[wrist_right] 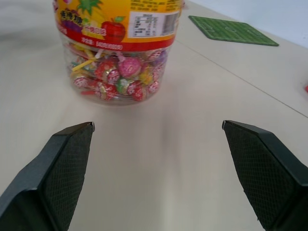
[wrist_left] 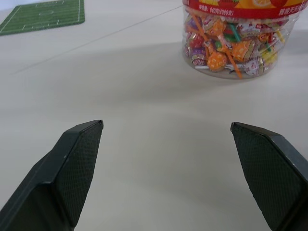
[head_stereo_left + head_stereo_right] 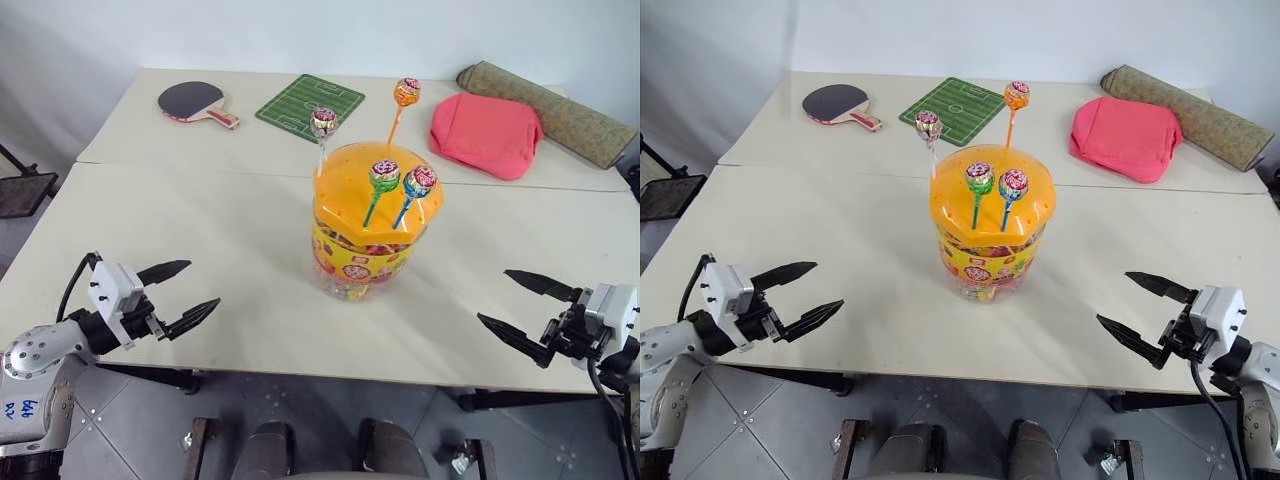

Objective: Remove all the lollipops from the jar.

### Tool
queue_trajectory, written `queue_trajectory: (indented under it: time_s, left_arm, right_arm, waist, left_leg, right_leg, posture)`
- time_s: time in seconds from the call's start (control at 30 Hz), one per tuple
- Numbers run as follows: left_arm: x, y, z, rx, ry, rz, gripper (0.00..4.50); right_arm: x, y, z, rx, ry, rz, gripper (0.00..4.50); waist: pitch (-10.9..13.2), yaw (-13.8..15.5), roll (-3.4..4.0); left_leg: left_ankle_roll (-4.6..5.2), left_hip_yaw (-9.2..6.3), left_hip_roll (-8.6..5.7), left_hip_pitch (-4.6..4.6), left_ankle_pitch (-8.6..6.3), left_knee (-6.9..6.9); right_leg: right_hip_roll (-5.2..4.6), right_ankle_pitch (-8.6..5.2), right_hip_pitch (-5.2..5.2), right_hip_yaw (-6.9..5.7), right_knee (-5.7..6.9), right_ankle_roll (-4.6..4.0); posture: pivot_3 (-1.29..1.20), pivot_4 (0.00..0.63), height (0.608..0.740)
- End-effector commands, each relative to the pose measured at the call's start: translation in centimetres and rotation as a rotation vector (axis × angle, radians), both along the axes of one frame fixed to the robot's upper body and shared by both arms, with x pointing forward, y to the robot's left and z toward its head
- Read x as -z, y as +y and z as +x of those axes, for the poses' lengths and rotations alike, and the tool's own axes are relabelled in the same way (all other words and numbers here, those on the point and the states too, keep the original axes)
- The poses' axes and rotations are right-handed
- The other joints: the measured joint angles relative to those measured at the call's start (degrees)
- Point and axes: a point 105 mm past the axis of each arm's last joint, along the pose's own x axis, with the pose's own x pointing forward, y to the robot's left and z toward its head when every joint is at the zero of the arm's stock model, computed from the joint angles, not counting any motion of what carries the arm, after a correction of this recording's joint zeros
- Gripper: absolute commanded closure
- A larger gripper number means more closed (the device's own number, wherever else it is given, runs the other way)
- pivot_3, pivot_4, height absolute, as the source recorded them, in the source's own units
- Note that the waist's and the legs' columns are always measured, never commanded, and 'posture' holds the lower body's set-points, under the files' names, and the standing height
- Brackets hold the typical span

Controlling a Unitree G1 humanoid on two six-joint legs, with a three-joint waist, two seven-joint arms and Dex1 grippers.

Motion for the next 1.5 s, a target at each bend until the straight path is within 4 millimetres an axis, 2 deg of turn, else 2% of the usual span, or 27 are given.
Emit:
queue_trajectory:
  time_s: [0.03,0.13,0.2,0.23,0.3,0.4,0.5,0.6,0.77,1.0,1.27,1.37,1.43,1.5]
  left_arm:
    - [-0.5,-0.4,0.0,0.046,-0.035,0.055,0.00]
    - [-1.8,-0.8,0.3,0.109,-0.009,-0.029,0.00]
    - [-3.1,-1.1,0.3,0.197,0.020,-0.065,0.00]
    - [-4.5,-1.3,0.4,0.251,0.037,-0.145,0.00]
    - [-7.3,-2.1,1.3,0.340,0.060,-0.251,0.00]
    - [-11.0,-4.3,2.9,0.458,0.011,-0.292,0.00]
    - [-14.0,-6.9,4.9,0.532,-0.033,-0.307,0.00]
    - [-15.1,-9.3,6.0,0.606,-0.034,-0.292,0.00]
    - [-15.6,-12.3,6.9,0.681,0.021,-0.295,0.00]
    - [-15.6,-14.3,7.3,0.736,0.028,-0.284,2.11]
    - [-16.8,-14.4,6.0,0.850,0.014,-0.377,4.40]
    - [-17.4,-14.2,6.6,0.821,-0.004,-0.450,4.40]
    - [-18.8,-13.7,7.0,0.806,-0.013,-0.558,4.40]
    - [-20.2,-12.4,7.8,0.733,-0.035,-0.649,4.40]
  right_arm:
    - [-1.1,-0.3,-0.2,-0.004,-0.044,-0.014,0.04]
    - [-1.8,-0.4,-1.0,-0.009,-0.008,0.027,0.04]
    - [-3.2,-0.3,-1.5,0.003,-0.009,0.114,0.04]
    - [-4.1,0.1,-1.9,-0.005,-0.038,0.150,0.04]
    - [-6.7,1.4,-2.8,-0.034,-0.168,0.246,0.04]
    - [-9.3,3.8,-4.0,-0.047,-0.252,0.389,0.04]
    - [-10.5,6.1,-5.2,-0.060,-0.320,0.428,0.04]
    - [-10.7,7.9,-5.4,-0.068,-0.356,0.407,0.04]
    - [-10.7,9.5,-4.9,-0.096,-0.354,0.400,0.04]
    - [-11.6,10.0,-4.5,-0.108,-0.372,0.399,0.00]
    - [-12.1,10.8,-4.6,-0.163,-0.388,0.368,0.00]
    - [-12.7,11.4,-4.6,-0.211,-0.405,0.387,0.00]
    - [-13.0,11.8,-4.6,-0.242,-0.406,0.393,0.00]
    - [-13.1,12.2,-4.6,-0.291,-0.390,0.392,0.00]
  waist:
    - [0.0,0.0,0.00]
    - [0.0,0.2,0.00]
    - [0.0,0.4,0.01]
    - [0.0,0.3,0.01]
    - [0.0,0.3,0.00]
    - [0.0,0.2,-0.02]
    - [0.0,0.3,-0.02]
    - [0.0,0.2,-0.06]
    - [0.0,-0.2,-0.06]
    - [0.0,0.1,-0.09]
    - [0.0,0.0,-0.10]
    - [0.0,0.0,-0.10]
    - [0.0,0.2,-0.17]
    - [0.1,0.1,-0.22]
  left_leg:
    - [-0.01,0.01,0.02,0.00,0.00,0.00]
    - [-0.02,0.03,0.03,-0.01,-0.01,0.02]
    - [-0.02,0.01,0.03,-0.04,-0.02,0.05]
    - [-0.02,-0.02,0.05,-0.06,-0.02,0.09]
    - [-0.02,0.00,0.05,-0.04,-0.02,0.13]
    - [-0.09,-0.08,0.13,-0.05,-0.07,0.29]
    - [-0.11,-0.07,0.12,-0.06,-0.12,0.31]
    - [-0.11,0.01,0.10,-0.10,-0.14,0.41]
    - [-0.06,0.15,0.12,-0.10,-0.16,0.39]
    - [-0.05,0.15,0.14,-0.14,-0.17,0.46]
    - [0.02,0.13,0.14,-0.23,-0.21,0.60]
    - [0.02,0.12,0.15,-0.23,-0.21,0.61]
    - [0.02,0.11,0.15,-0.25,-0.21,0.65]
    - [0.02,0.03,0.15,-0.31,-0.21,0.72]
  right_leg:
    - [0.02,0.00,-0.01,0.00,0.01,0.00]
    - [0.04,0.00,-0.03,0.01,0.03,-0.01]
    - [0.03,0.00,-0.04,0.01,0.05,-0.01]
    - [0.04,0.01,-0.05,-0.01,0.10,-0.01]
    - [0.05,0.01,-0.04,0.04,0.12,-0.02]
    - [0.14,0.04,-0.03,0.04,0.27,-0.06]
    - [0.16,0.04,-0.06,0.04,0.31,-0.06]
    - [0.19,0.05,-0.09,0.08,0.30,-0.05]
    - [0.23,0.05,-0.18,0.21,0.29,-0.03]
    - [0.25,0.05,-0.19,0.21,0.30,-0.03]
    - [0.25,0.05,-0.19,0.20,0.30,-0.03]
    - [0.25,0.05,-0.19,0.19,0.31,-0.03]
    - [0.24,0.05,-0.19,0.19,0.31,-0.03]
    - [0.24,0.05,-0.19,0.15,0.31,-0.03]
  posture:
    - [0.00,0.150,0.740]
    - [0.00,0.150,0.740]
    - [0.00,0.150,0.740]
    - [0.00,0.150,0.740]
    - [0.00,0.150,0.740]
    - [0.00,0.150,0.740]
    - [0.00,0.150,0.740]
    - [0.00,0.150,0.740]
    - [0.00,0.150,0.740]
    - [0.00,0.150,0.740]
    - [0.00,0.150,0.740]
    - [0.00,0.150,0.740]
    - [0.00,0.150,0.740]
    - [0.00,0.150,0.740]
